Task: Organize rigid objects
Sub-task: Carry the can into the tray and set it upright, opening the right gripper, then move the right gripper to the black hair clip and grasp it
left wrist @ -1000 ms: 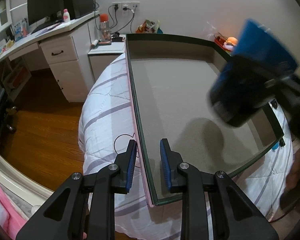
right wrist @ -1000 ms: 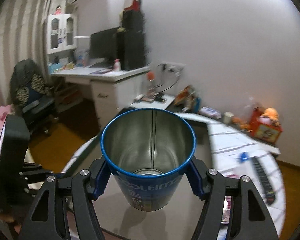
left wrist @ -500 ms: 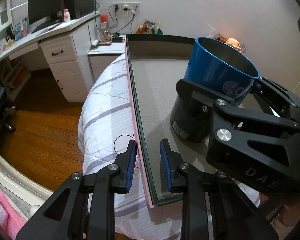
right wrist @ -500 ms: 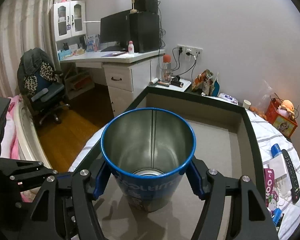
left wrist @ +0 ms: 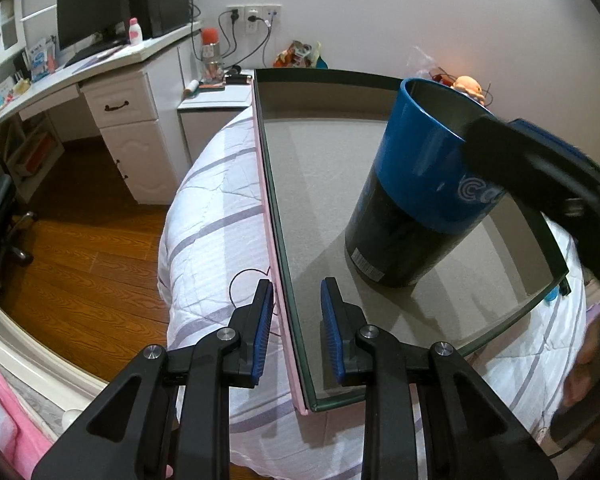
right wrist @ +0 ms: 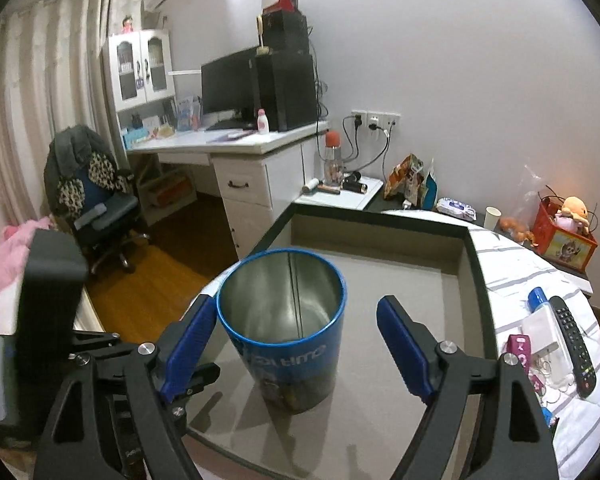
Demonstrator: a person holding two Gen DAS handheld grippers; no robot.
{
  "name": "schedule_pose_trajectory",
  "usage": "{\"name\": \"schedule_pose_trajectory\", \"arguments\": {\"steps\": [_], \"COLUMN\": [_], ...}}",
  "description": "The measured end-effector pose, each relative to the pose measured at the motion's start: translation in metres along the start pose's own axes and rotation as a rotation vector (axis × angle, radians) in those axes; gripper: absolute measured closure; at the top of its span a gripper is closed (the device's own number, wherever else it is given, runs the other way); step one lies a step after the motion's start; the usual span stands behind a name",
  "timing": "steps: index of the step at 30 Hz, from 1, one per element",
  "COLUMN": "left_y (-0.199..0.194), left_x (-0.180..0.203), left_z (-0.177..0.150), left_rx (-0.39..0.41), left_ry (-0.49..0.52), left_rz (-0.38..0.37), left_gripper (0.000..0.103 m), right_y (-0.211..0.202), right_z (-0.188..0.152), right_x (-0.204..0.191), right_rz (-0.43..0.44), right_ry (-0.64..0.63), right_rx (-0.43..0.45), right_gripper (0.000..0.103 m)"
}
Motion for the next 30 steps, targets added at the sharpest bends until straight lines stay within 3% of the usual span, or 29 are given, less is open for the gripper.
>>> {"name": "schedule_pose_trajectory", "arguments": {"steps": [8, 13, 18, 30], "left_y": [0.001, 0.000, -0.002, -0.004], "left_x": [-0.001, -0.001, 0.000, 0.004], "left_z": [0.000, 0.000, 0.000, -0.001], "left_rx": [-0.004, 0.000, 0.002, 0.005], "left_ry": [-0.003, -0.005, -0.009, -0.007], "left_rz": [0.013, 0.036, 0.054, 0.084], "left_gripper": [0.076, 0.075, 0.075, 0.074], "right_y": [-0.050, -0.083, -0.107, -0.131], "right_z": [0.009, 0.007, -0.009, -0.055], "right_x": [0.021, 0.063, 0.107, 0.171], "right_rz": [-0.003, -0.155, -0.336, -0.489], "right_ry": [0.052, 0.124, 0.206, 0.355], "right_rx": [0.110, 0.154, 0.125, 0.051], "right_gripper": [0.019, 0.019, 0.019, 0.019]}}
Point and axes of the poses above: each gripper's, at about its wrist camera, not at the fingertips, and y roughly the way its jaws point, x to its right, z to its top, the point moved 4 cm from there along y, roughly the way its jaws point, and after that the axes turned 4 degrees about -z, right-handed, at the moved point
